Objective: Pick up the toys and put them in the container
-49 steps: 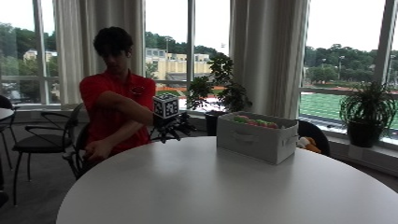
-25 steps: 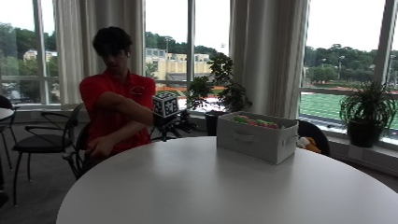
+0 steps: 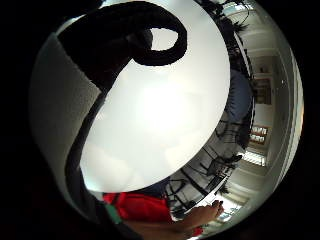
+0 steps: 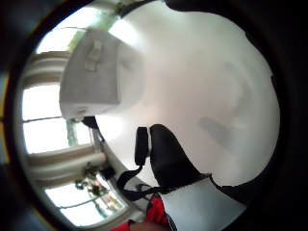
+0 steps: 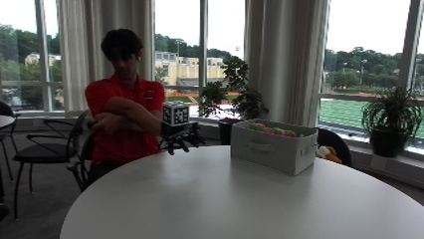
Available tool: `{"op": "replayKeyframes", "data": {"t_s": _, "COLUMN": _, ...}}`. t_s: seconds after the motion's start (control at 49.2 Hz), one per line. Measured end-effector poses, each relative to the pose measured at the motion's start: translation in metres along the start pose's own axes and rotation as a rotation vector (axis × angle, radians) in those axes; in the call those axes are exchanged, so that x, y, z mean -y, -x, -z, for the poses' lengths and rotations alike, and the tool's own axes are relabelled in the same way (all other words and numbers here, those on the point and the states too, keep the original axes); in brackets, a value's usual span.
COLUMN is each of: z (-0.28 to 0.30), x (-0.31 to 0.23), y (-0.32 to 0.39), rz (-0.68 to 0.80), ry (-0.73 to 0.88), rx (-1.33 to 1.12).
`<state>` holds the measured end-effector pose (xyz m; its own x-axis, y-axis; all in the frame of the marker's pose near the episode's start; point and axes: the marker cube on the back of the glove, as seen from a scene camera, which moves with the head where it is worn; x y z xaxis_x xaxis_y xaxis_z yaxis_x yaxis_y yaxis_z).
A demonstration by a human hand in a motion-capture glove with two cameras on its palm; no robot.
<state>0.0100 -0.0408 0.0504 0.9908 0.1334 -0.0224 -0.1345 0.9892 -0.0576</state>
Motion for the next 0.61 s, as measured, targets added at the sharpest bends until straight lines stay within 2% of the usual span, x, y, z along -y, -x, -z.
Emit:
{"op": "replayKeyframes", "data": {"t_s": 0.142, "z": -0.001, "x": 0.000, "y": -0.001, "rz": -0.016, "ry": 0.026, "rx": 0.113}}
{"op": "replayKeyframes", "data": {"t_s": 0.305, "z": -0.003, "x": -0.003, "y": 0.003, "rz": -0.012, "ry": -0.055, "rx": 0.166}}
{"op": "replayKeyframes", "data": {"t_s": 0.447, "z": 0.007, "x": 0.012, "y": 0.000, "rz": 0.006, "ry": -0.054, "rx": 0.156}}
{"op": "replayKeyframes", "data": {"t_s": 0.61, "z": -0.008, "x": 0.002, "y": 0.010, "rz": 0.009, "ry": -0.012, "rx": 0.131}}
